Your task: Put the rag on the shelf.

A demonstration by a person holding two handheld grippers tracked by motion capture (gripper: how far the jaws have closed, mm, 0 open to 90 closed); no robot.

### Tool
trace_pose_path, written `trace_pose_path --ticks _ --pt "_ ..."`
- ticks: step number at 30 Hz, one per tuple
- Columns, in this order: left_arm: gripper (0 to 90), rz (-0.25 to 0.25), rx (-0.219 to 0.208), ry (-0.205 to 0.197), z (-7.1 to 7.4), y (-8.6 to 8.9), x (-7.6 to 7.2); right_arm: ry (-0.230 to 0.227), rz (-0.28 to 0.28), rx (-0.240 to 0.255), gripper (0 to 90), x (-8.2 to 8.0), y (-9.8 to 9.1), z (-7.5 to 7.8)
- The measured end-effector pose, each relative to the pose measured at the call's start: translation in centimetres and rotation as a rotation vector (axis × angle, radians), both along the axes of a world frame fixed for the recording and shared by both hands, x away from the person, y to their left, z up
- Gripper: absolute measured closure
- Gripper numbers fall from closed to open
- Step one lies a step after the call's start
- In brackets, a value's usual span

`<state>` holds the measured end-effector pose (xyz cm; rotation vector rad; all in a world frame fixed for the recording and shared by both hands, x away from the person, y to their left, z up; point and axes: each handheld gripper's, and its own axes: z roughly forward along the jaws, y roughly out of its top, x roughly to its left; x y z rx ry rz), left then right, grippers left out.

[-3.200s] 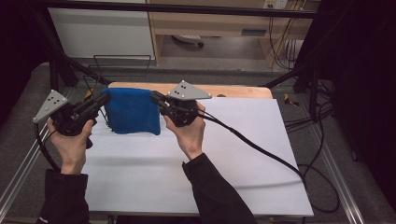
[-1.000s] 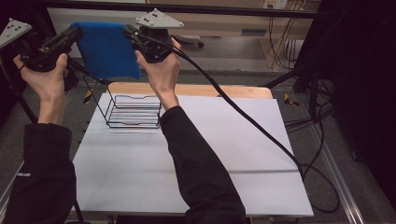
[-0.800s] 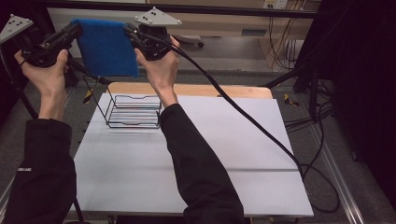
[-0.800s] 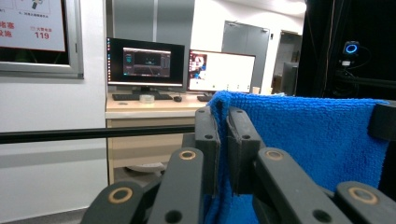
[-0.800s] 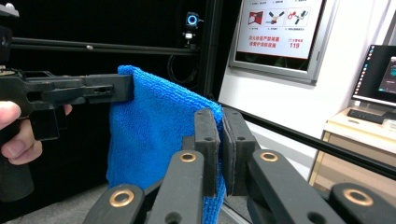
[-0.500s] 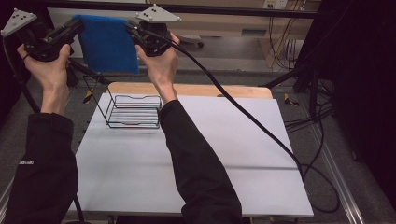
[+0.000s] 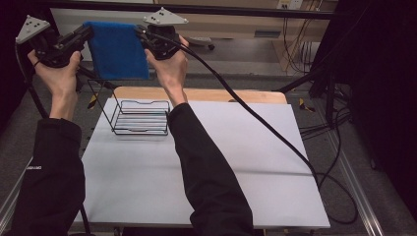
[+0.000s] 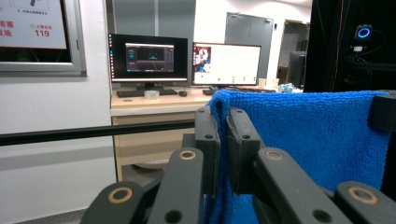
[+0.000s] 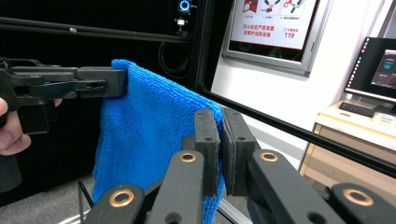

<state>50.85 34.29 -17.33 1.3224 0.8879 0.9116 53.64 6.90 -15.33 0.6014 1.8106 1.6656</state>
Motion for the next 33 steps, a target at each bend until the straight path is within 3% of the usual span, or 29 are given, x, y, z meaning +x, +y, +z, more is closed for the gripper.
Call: trace_pose_path --ticks 8,12,15,19,20,33 --pt "83.9 -0.004 0.014 0.011 -2.0 0.7 -0.5 0.010 0.015 -0.046 86.2 -0.3 0.5 -1.1" --pt "83.9 -0.017 0.018 0.019 -3.1 0.8 -1.1 0.056 0.019 -0.061 86.2 -0.5 0.5 -2.2" --pt "83.9 -0.024 0.028 0.031 -3.9 0.9 -1.4 0.067 0.020 -0.087 86.1 -0.8 0.6 -2.8" --pt "83.9 -0.040 0.012 0.041 -4.9 1.1 -1.8 0.077 0.033 -0.087 86.1 -1.1 0.5 -3.3" --pt "83.9 -0.041 0.016 0.044 -5.1 1.1 -1.9 0.096 0.033 -0.080 86.1 -1.3 0.4 -3.7" --pt "83.8 -0.077 0.056 0.063 -6.3 1.4 -3.4 0.118 0.081 -0.107 85.8 -2.8 -0.1 -5.0"
